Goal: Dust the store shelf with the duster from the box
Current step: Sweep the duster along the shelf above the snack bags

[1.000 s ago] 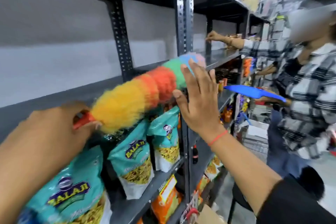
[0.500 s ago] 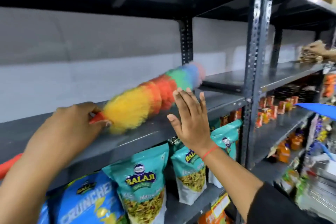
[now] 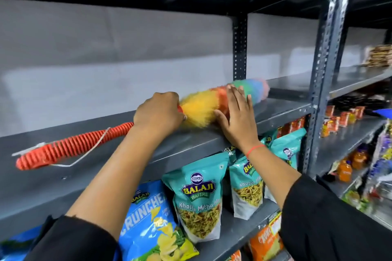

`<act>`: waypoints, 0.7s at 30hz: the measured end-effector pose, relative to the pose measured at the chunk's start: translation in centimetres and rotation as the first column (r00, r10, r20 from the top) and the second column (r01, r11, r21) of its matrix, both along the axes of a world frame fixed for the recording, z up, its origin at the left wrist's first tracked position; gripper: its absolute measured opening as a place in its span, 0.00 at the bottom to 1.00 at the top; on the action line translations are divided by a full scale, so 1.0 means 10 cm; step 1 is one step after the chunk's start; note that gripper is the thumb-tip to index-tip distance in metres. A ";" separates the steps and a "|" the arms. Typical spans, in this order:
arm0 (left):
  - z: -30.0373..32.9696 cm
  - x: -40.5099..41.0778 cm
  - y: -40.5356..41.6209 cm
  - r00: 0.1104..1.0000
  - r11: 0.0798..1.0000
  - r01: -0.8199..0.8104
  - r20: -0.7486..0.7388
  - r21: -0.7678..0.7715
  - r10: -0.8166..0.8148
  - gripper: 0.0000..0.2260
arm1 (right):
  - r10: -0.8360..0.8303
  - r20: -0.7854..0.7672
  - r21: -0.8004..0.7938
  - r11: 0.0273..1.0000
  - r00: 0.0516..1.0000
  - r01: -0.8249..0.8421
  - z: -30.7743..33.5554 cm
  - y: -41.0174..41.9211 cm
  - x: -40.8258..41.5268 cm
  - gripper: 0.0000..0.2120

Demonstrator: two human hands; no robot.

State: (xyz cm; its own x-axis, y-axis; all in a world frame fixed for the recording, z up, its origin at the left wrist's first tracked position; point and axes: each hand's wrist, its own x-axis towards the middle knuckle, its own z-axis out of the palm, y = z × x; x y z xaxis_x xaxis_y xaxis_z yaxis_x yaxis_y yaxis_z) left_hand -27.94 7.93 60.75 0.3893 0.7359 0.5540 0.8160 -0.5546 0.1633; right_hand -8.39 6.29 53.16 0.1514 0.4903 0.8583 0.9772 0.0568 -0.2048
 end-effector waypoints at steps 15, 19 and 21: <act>-0.12 -0.05 0.19 0.999 0.999 0.002 0.036 -0.047 -0.001 0.12 | -0.024 0.081 0.078 0.997 0.996 0.017 -0.03 0.02 0.03 0.30; -0.16 -0.13 0.19 0.999 0.980 0.034 -0.005 -0.198 -0.036 0.09 | -0.014 0.103 0.077 0.997 0.995 0.006 -0.03 -0.01 0.04 0.29; -0.18 -0.17 0.21 0.997 0.985 -0.073 -0.033 -0.157 0.068 0.10 | 0.000 0.100 0.076 0.997 0.995 -0.008 -0.02 0.00 0.04 0.29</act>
